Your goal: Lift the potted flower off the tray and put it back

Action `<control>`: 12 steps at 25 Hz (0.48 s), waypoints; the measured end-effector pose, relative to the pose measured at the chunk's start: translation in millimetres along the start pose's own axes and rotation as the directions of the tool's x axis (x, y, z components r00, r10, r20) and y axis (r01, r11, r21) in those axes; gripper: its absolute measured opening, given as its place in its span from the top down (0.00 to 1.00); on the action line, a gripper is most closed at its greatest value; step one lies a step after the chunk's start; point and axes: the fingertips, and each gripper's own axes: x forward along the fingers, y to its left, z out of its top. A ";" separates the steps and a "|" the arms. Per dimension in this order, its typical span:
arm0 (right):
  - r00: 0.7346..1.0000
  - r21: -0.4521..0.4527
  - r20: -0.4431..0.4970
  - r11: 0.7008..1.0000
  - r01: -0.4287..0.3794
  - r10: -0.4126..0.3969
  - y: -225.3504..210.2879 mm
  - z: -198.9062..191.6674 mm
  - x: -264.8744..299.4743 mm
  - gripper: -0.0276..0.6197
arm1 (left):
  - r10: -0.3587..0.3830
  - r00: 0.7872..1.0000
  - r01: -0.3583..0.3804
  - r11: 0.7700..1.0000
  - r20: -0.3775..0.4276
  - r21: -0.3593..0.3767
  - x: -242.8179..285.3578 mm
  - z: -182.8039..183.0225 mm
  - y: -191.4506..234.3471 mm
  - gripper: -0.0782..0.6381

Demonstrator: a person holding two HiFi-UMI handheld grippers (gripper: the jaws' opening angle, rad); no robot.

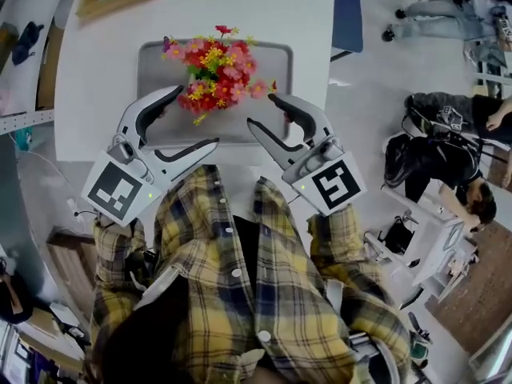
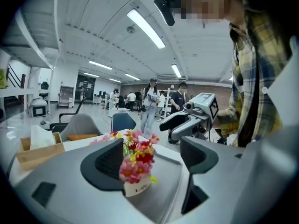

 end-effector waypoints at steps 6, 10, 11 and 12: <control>0.992 -0.049 0.115 0.997 0.065 -0.059 11.0 49.0 -18.6 0.81 | 0.004 0.996 -0.007 0.999 0.090 0.033 0.4 44.2 -32.3 0.52; 0.979 -0.040 0.176 0.993 0.109 -0.100 17.5 73.0 -35.9 0.91 | 0.040 0.990 -0.049 0.997 0.135 0.066 -0.1 69.3 -49.9 0.63; 0.977 -0.039 0.186 0.992 0.116 -0.107 18.3 77.0 -38.6 0.92 | 0.043 0.989 -0.054 0.996 0.145 0.072 0.5 74.4 -53.7 0.66; 0.974 -0.040 0.195 0.992 0.122 -0.112 18.4 80.5 -40.2 0.93 | 0.046 0.987 -0.059 0.995 0.151 0.080 1.3 78.3 -56.4 0.69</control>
